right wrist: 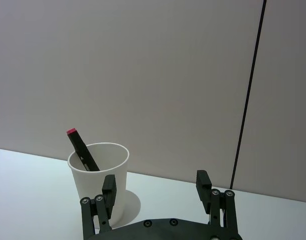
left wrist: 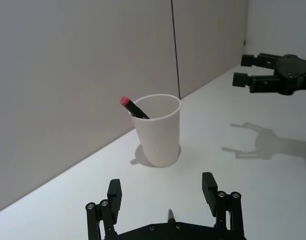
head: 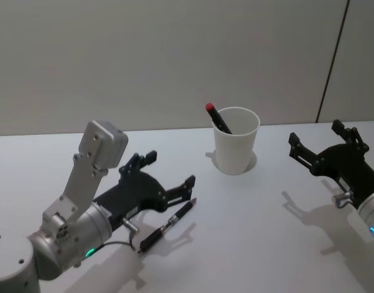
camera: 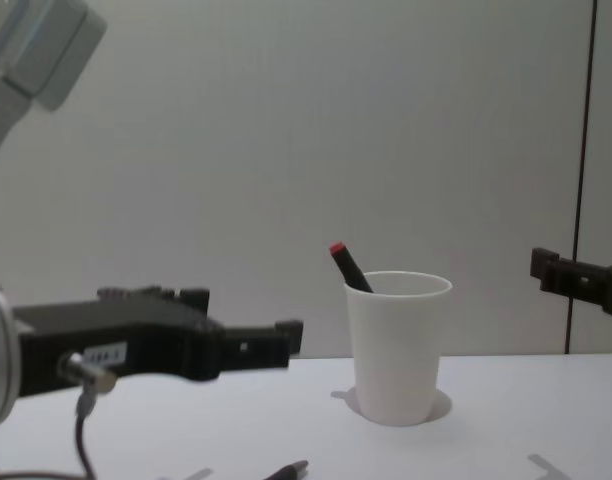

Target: Place the pen into the pen holder.

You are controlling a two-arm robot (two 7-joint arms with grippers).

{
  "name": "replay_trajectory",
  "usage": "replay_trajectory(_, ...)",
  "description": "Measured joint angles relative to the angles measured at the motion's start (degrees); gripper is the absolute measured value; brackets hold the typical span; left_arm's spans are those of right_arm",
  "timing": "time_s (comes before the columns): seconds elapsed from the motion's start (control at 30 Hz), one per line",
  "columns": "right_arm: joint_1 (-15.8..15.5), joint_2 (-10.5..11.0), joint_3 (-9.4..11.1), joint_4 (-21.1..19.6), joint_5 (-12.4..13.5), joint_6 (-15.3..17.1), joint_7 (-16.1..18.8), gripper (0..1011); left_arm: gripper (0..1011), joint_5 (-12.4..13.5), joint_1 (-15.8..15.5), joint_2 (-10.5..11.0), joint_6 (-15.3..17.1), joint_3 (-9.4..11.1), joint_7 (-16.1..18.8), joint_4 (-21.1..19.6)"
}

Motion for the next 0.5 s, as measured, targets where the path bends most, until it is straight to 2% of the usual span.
replay_trajectory(0.2,0.00,0.00,0.00,0.00,0.00,0.00,0.00,1001,1001,-1.47,1.57,1.68,2.40,-0.17,-0.40,-1.39)
replay_trajectory(0.5,0.00,0.00,0.00,0.00,0.00,0.00,0.00,1001,1001,-2.30,2.87,2.95,6.09,-0.18,-0.49,-2.12)
